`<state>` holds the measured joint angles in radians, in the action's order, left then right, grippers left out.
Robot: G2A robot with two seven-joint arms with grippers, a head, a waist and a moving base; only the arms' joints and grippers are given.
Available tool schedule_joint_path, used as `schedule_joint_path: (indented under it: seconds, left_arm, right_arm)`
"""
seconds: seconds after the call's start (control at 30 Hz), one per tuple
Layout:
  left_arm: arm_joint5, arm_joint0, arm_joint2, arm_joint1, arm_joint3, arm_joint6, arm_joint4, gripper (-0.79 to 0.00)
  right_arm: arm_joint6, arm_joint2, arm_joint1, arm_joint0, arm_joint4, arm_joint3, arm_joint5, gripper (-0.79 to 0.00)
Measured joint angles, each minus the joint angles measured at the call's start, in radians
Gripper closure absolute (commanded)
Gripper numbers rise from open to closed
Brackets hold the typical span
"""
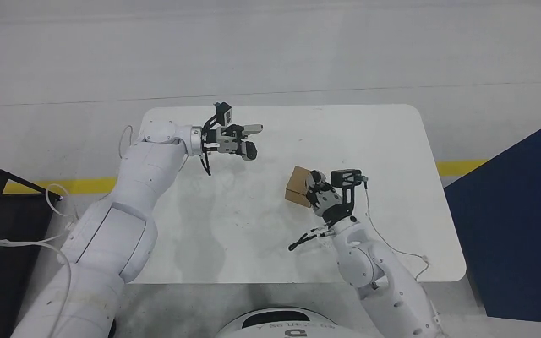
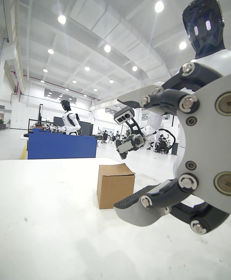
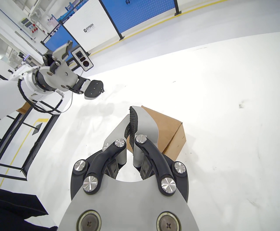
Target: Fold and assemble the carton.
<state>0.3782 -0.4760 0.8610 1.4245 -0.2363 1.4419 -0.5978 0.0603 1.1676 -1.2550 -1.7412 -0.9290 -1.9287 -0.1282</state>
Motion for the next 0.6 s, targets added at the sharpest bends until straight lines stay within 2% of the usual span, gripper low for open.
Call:
schedule_joint_path:
  seconds: [0.03, 0.07, 0.1, 0.13, 0.17, 0.2, 0.43, 0.6]
  left_arm:
    - [0.000, 0.000, 0.000, 0.000, 0.000, 0.000, 0.000, -0.785]
    - [0.000, 0.000, 0.000, 0.000, 0.000, 0.000, 0.000, -0.785]
    - [0.000, 0.000, 0.000, 0.000, 0.000, 0.000, 0.000, -0.785]
    - [0.000, 0.000, 0.000, 0.000, 0.000, 0.000, 0.000, -0.785]
    - [0.000, 0.000, 0.000, 0.000, 0.000, 0.000, 0.000, -0.785]
    - [0.000, 0.000, 0.000, 0.000, 0.000, 0.000, 0.000, -0.785]
    - [0.000, 0.000, 0.000, 0.000, 0.000, 0.000, 0.000, -0.784]
    - [0.000, 0.000, 0.000, 0.000, 0.000, 0.000, 0.000, -0.785]
  right_arm:
    - [-0.034, 0.008, 0.000, -0.012, 0.002, -0.018, -0.004, -0.240]
    - [-0.067, 0.017, -0.001, -0.023, 0.009, -0.032, -0.006, -0.286]
    - [-0.107, 0.028, -0.002, -0.037, 0.021, -0.048, -0.008, -0.391]
    - [-0.161, 0.043, -0.002, -0.060, 0.045, -0.067, -0.005, -0.714]
    - [-0.197, 0.055, -0.003, -0.078, 0.069, -0.080, 0.003, -0.785]
    - [-0.225, 0.062, -0.003, -0.090, 0.092, -0.088, 0.010, -0.017]
    - [-0.225, 0.064, -0.003, -0.091, 0.091, -0.088, 0.012, -0.470]
    - [-0.225, 0.064, -0.003, -0.091, 0.092, -0.088, 0.012, -0.681]
